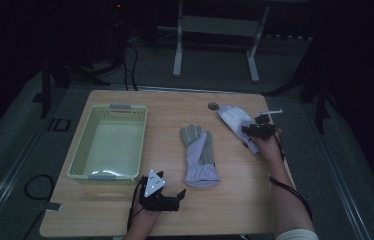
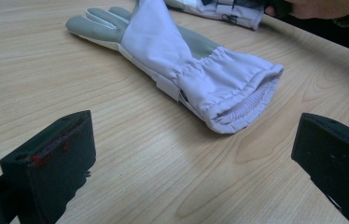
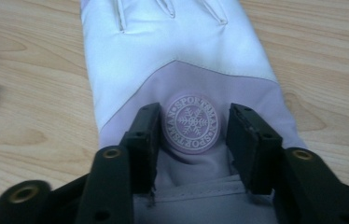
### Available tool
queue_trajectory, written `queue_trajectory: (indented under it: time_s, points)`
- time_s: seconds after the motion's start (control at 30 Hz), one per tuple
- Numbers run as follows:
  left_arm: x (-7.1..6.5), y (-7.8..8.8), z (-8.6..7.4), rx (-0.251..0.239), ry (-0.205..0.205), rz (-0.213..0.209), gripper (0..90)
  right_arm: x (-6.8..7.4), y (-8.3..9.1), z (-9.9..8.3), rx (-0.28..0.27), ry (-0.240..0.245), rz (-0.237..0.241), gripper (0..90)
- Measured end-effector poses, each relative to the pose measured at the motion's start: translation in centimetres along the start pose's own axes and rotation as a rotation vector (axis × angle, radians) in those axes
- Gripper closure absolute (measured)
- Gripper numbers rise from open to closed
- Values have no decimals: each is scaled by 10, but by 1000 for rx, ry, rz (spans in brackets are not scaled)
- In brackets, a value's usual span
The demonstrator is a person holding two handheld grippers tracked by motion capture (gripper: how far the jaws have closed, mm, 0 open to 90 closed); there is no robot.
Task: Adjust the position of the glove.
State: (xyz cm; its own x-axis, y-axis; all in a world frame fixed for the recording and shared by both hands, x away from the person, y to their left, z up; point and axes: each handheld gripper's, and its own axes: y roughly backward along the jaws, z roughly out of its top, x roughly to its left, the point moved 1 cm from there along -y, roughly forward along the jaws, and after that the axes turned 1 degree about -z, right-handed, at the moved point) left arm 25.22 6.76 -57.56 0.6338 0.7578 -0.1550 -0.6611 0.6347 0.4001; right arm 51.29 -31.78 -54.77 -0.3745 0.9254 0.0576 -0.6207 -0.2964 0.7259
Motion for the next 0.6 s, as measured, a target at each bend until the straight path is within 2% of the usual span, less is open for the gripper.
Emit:
queue_trajectory:
  time_s: [0.1, 0.33, 0.37, 0.5, 0.6]
  points:
    - [0, 0, 0, 1, 5, 0, 0, 1, 0, 0, 2, -2, 7, 614]
    - [0, 0, 0, 2, 4, -2, 0, 7, 1, 3, 29, 3, -20, 700]
    - [0, 0, 0, 2, 4, -3, 0, 7, 2, 3, 27, 6, -26, 714]
    - [0, 0, 0, 1, 6, -3, 0, 19, 7, 3, 23, 59, -102, 770]
    - [1, 0, 0, 1, 10, -7, 0, 24, 19, 6, 10, 30, -102, 783]
